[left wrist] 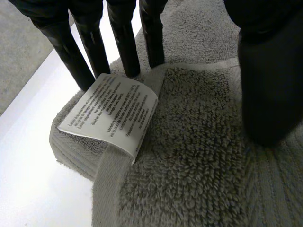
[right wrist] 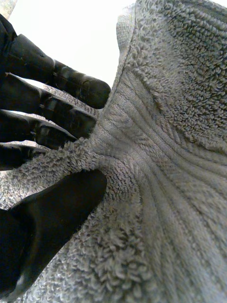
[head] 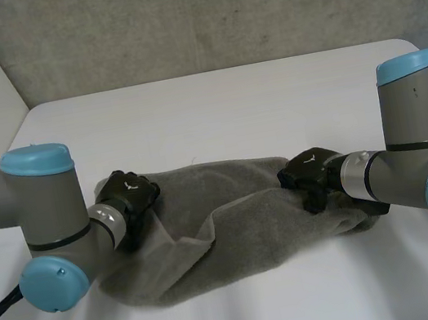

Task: Fold the towel.

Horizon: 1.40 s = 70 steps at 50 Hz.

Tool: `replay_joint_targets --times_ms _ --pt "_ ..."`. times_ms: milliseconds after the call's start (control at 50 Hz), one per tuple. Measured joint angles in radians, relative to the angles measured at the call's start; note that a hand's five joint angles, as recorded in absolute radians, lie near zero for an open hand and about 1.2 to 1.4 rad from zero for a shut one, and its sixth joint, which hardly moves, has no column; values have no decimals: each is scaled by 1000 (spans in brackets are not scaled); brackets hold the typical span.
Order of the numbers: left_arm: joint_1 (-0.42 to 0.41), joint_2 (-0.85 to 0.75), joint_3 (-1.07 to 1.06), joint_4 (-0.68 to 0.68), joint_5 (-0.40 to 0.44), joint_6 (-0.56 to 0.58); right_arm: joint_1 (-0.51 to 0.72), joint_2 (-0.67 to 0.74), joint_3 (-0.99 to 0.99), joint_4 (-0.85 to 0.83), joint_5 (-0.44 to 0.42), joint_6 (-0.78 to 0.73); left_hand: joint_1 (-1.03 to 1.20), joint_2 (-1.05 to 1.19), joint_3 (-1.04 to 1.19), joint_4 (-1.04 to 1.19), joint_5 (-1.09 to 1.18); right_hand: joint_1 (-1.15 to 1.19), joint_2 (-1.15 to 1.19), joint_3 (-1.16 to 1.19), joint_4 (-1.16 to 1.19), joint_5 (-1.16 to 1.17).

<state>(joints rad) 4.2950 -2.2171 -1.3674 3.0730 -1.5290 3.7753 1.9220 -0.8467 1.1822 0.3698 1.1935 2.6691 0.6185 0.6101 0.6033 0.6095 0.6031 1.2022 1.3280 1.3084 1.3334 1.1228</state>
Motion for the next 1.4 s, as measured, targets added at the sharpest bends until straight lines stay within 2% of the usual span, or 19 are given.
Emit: replay_joint_targets --times_ms 80,140,200,280,320,420,560,620,720,880,1000,1060,1160,1300,1400 --pt "0 -3 9 -4 -2 -5 0 0 0 0 0 -1 341 344 351 349 328 0 0 0 0 0" --pt "0 1 9 -7 -3 -7 0 0 0 0 0 -1 514 521 529 528 515 0 0 0 0 0" --pt "-1 6 8 -9 -4 -8 0 0 0 0 0 -1 609 616 625 614 612 0 0 0 0 0" --pt "-1 12 6 -10 -6 -9 0 -2 0 0 -1 -2 793 825 856 837 824 0 0 4 0 0" --pt "-1 18 5 -10 -7 -9 0 -6 0 1 -2 -2 796 872 920 891 854 0 0 8 0 0" --pt "-1 58 3 -11 -10 -12 -5 -45 2 9 -2 -1 796 874 933 898 856 0 0 9 0 0" --pt "3 207 5 -7 -16 -68 -47 -224 -8 38 6 2 796 874 934 898 856 0 0 9 0 0" --pt "8 297 17 -5 -22 -137 -70 -335 -25 60 8 5 796 874 934 898 856 0 0 9 0 0" --pt "38 479 60 -4 -53 -324 -101 -522 -100 105 11 8 796 885 936 898 856 0 0 9 0 0" --pt "138 633 83 -9 -103 -516 -149 -633 -226 263 2 -59 796 885 936 898 856 0 1 15 0 0" --pt "190 633 41 -8 -112 -568 -150 -578 -246 369 18 -261 796 885 936 898 856 0 5 16 0 0" --pt "195 573 17 -5 -107 -569 -120 -508 -246 382 31 -347 796 885 936 898 856 0 5 16 0 0" --pt "187 429 22 1 -103 -564 -64 -383 -276 361 62 -399 796 885 937 898 856 0 5 16 0 0" --pt "168 219 186 25 -103 -565 6 -137 -506 218 158 -399 796 885 937 898 856 3 5 16 0 0" --pt "150 139 437 116 -112 -589 40 34 -846 -48 253 -381 796 889 938 898 856 6 5 16 4 0"
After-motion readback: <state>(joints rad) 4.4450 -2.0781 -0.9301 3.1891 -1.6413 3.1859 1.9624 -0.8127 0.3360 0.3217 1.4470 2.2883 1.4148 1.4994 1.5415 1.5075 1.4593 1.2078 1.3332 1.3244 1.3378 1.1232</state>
